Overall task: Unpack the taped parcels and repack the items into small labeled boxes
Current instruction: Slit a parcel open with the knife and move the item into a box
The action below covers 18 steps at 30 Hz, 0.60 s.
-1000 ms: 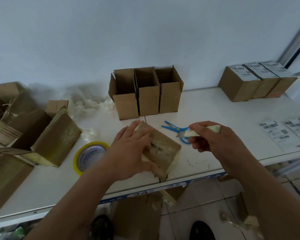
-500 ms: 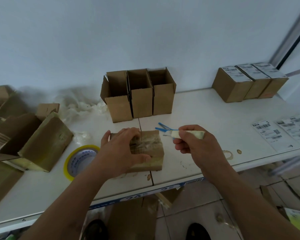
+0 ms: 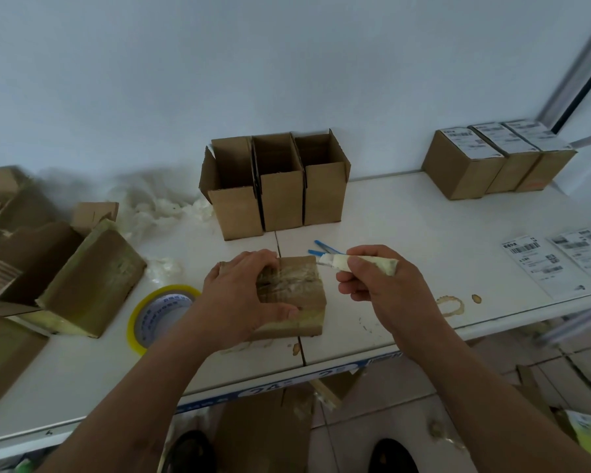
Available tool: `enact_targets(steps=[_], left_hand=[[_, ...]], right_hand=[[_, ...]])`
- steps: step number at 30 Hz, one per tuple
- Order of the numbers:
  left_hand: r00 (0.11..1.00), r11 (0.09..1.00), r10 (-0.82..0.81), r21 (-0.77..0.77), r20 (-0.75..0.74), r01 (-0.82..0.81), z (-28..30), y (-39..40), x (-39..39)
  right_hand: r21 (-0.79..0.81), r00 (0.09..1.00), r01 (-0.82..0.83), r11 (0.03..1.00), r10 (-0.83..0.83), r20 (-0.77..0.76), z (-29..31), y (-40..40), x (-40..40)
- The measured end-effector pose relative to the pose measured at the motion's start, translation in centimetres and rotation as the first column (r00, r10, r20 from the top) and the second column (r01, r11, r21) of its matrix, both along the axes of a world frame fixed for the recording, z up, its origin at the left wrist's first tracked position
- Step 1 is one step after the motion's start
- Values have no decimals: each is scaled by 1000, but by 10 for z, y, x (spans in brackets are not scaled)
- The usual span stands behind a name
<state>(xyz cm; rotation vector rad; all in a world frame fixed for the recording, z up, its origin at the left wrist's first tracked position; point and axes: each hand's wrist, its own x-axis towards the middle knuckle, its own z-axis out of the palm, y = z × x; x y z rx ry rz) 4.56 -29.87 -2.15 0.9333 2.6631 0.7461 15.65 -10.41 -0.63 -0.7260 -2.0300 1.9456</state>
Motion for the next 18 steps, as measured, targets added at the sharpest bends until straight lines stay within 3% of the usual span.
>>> enact_targets(steps=[18], left_hand=[[999,999,40,-10,7,-40,1,4,3]], right_hand=[[104,992,-87,991,76,104,7,-1,11]])
